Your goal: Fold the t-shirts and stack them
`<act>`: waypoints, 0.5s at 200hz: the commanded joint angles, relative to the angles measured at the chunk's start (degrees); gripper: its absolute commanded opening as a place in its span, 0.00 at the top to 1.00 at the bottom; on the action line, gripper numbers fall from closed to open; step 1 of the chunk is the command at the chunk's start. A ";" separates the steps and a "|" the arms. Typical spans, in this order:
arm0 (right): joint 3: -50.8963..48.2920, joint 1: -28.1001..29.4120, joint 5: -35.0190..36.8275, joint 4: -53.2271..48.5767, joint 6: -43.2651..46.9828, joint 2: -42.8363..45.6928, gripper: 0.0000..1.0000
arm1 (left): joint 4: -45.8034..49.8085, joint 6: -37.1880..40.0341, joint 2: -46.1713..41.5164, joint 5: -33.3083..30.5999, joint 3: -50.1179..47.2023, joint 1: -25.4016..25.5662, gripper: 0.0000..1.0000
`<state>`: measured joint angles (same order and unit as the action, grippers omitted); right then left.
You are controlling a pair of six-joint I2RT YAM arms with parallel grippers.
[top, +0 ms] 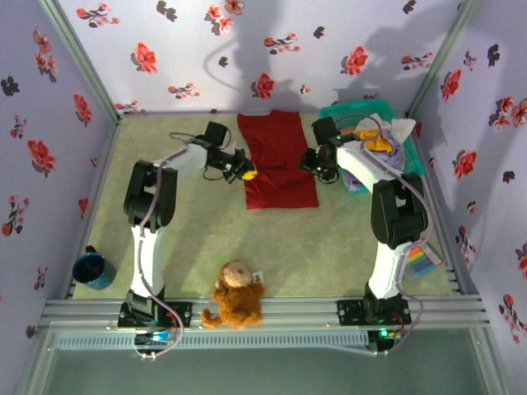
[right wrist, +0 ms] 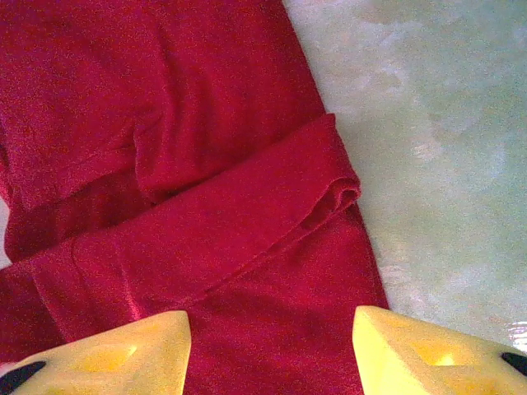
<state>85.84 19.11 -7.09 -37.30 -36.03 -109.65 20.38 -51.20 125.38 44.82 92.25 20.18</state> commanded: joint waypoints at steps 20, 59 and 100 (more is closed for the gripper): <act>0.03 0.81 -3.05 1.93 0.41 -0.67 0.44 | -30.15 -23.83 8.15 3.91 0.90 -4.45 1.00; -0.16 1.10 -5.48 4.46 -0.07 -2.40 0.43 | -38.14 -32.09 14.94 6.66 5.14 -4.82 0.77; 0.27 1.54 -5.62 4.97 -0.85 -3.85 0.43 | -36.00 -27.66 10.72 5.93 1.41 -5.80 0.51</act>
<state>85.84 20.12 -11.94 -33.19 -36.16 -112.60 -15.07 -79.88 139.50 50.19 95.92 14.50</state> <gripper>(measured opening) 0.570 0.465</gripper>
